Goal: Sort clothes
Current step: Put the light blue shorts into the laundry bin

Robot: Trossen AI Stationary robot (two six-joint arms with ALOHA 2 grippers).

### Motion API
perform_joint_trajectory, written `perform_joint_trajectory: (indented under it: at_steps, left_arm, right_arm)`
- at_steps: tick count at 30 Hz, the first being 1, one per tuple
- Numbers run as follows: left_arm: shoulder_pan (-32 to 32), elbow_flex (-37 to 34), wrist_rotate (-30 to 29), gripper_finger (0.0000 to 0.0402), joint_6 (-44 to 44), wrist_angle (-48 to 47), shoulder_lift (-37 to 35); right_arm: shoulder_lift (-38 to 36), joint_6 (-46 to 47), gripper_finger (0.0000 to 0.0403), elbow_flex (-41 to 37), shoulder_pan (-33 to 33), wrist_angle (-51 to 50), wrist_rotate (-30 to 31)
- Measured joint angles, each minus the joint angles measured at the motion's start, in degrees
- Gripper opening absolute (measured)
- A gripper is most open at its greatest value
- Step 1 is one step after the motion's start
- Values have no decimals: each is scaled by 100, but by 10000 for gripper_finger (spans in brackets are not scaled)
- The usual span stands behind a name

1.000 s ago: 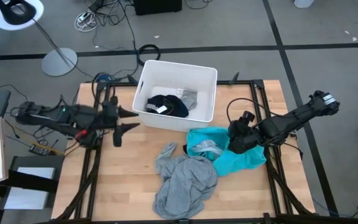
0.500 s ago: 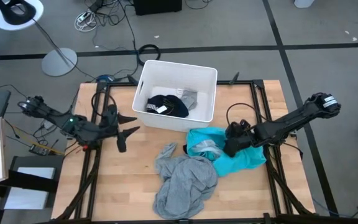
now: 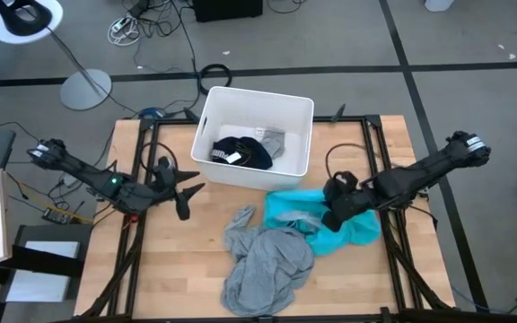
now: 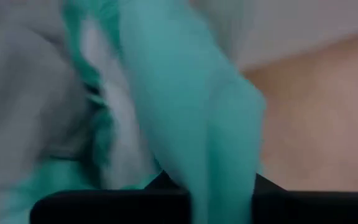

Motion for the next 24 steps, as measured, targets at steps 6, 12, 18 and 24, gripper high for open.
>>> perform_joint_trajectory:
  at_steps: [6,12,18,24]
  left_arm:
    - [0,-621,-16,188,-44,1251,18]
    - [2,-1427,-11,188,153,2689,153]
    - [2,-1604,-115,188,200,2975,146]
    - [2,-1604,-132,188,301,2991,149]
  right_arm:
    - [-1,-364,16,2093,334,-1271,741]
    - [158,-1701,16,3778,235,-1004,1404]
    - [719,-3938,16,5259,-254,286,1730]
    - [1349,-6449,16,6285,-988,2553,1725]
